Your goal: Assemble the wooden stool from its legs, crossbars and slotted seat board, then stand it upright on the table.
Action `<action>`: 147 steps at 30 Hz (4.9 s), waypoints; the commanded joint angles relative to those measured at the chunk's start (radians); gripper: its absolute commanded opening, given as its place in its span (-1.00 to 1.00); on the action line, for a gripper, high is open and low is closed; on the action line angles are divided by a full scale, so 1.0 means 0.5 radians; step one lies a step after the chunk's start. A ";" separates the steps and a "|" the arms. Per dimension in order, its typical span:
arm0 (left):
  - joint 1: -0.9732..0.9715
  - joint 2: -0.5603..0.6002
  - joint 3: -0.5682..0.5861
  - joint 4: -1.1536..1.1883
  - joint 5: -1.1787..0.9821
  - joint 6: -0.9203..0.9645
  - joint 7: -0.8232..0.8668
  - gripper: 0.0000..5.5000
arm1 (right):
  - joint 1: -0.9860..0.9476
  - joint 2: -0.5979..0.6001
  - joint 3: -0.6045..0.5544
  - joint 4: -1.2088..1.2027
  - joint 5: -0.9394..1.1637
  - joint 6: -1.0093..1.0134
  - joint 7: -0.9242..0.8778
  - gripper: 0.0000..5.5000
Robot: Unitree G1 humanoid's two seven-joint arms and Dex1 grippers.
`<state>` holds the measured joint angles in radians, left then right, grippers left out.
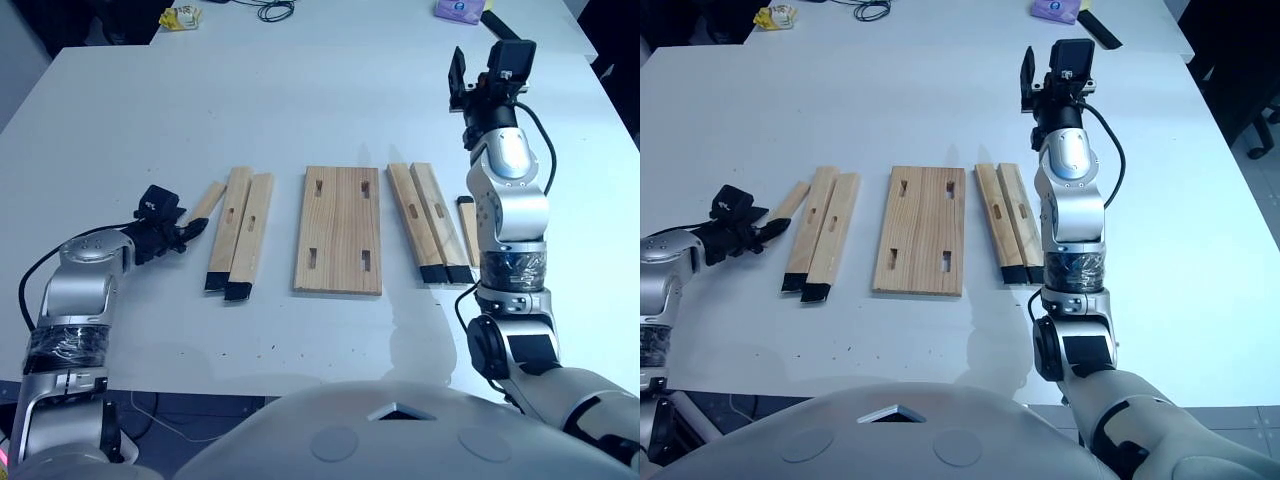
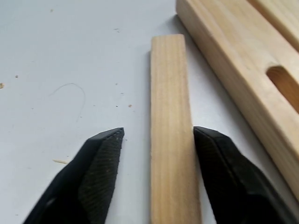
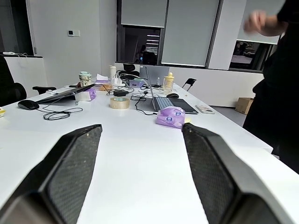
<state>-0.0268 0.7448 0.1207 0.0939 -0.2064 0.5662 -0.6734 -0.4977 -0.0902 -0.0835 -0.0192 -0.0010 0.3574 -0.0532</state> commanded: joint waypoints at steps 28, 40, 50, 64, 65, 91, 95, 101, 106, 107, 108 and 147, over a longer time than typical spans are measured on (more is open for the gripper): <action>-0.350 -0.486 0.340 -0.757 -0.563 -0.209 0.206 -0.52 | -0.236 -0.097 0.108 -0.174 0.576 0.693 0.752 0.15; -0.482 -0.802 0.023 -0.741 -0.469 -0.679 0.230 -0.52 | -0.453 0.120 -0.228 -0.419 1.435 1.700 0.738 0.15; -0.356 -0.827 -0.077 -0.836 -0.455 -0.698 0.245 -0.52 | -0.536 0.356 -0.410 -0.390 1.638 1.788 0.423 0.15; -0.303 -0.864 -0.175 -0.894 -0.467 -0.695 0.242 -0.52 | -0.600 0.549 -0.472 -0.283 1.835 1.735 0.109 0.15; -0.307 -0.872 -0.186 -0.894 -0.470 -0.691 0.245 -0.52 | -0.600 0.557 -0.467 -0.275 1.851 1.727 0.091 0.15; -0.385 -0.969 -0.220 -0.877 -0.468 -0.661 0.329 -0.52 | -0.484 0.565 -0.239 -0.329 2.092 1.435 -0.185 -0.85; -0.394 -0.972 -0.206 -0.872 -0.467 -0.650 0.347 -0.52 | -0.471 0.562 -0.215 -0.320 2.109 1.405 -0.217 -0.85; -0.412 -0.944 -0.207 -0.864 -0.527 -0.529 0.328 -0.36 | -0.459 0.550 -0.189 -0.334 2.142 1.372 -0.235 -0.85; -0.419 -0.914 -0.198 -0.879 -0.624 -0.393 0.299 -0.09 | -0.460 0.520 -0.162 -0.329 2.201 1.353 -0.234 -0.85; -0.419 -0.913 -0.196 -0.881 -0.627 -0.385 0.302 -0.05 | -0.459 0.516 -0.158 -0.330 2.207 1.349 -0.234 -0.85; -0.419 -0.912 -0.194 -0.883 -0.629 -0.381 0.306 0.00 | -0.459 0.511 -0.152 -0.330 2.214 1.343 -0.234 -0.85; 0.235 -1.038 0.409 -1.238 -0.703 -0.549 0.852 0.17 | 0.073 -0.493 -0.292 -0.643 0.971 1.359 0.302 -0.85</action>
<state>0.0624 0.2490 0.3158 -0.5061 -0.5797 0.3134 -0.2774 -0.4191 -0.3206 -0.2020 -0.3518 0.4619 0.9484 0.1047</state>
